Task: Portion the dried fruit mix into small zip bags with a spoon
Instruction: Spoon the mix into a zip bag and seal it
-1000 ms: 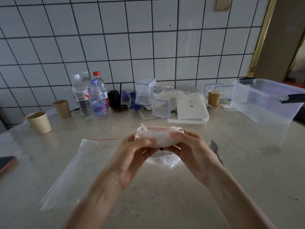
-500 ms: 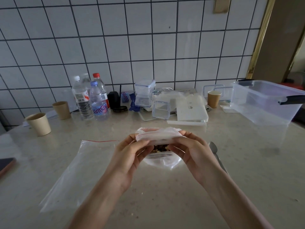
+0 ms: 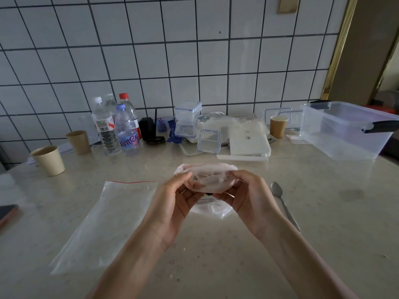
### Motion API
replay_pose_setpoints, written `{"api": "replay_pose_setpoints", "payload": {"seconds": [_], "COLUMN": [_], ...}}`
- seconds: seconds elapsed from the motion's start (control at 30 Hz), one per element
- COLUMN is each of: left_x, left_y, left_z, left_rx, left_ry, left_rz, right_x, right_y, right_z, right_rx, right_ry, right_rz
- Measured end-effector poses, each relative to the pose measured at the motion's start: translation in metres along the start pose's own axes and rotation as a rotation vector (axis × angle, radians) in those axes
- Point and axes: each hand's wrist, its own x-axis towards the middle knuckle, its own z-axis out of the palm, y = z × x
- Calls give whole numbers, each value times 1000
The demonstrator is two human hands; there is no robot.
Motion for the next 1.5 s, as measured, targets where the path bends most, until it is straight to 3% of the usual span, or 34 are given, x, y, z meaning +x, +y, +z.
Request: {"api": "replay_pose_setpoints", "payload": {"seconds": [0.3, 0.47, 0.67, 0.87, 0.97, 1.13, 1.37, 1.43, 1.5], "left_x": [-1, -4, -1, -4, -4, -2, -1, -4, -9], "left_y": [2, 4, -5, -7, -6, -5, -6, -9, -8], "left_z": [-4, -7, -6, -6, -7, -11, -11, -10, -10], "left_rx": [83, 399, 690, 961, 1039, 1069, 1098, 1198, 1401], "left_ry": [39, -29, 195, 267, 351, 430, 414, 402, 331], "left_rz": [-25, 118, 261, 514, 556, 472, 448, 508, 682], "right_x": [-2, -5, -5, -10, -7, -7, -8, -7, -7], "right_y": [1, -2, 8, 11, 13, 10, 10, 10, 9], "right_z": [-4, -2, 3, 13, 8, 7, 6, 7, 8], "right_rx": [-138, -419, -626, -949, -1053, -1167, -1229, -1259, -1266], "right_ry": [-214, -258, 93, 205, 222, -64, -259, -264, -242], "right_rz": [-40, -159, -197, -581, -758, -1074, -970, -934, -937]}}
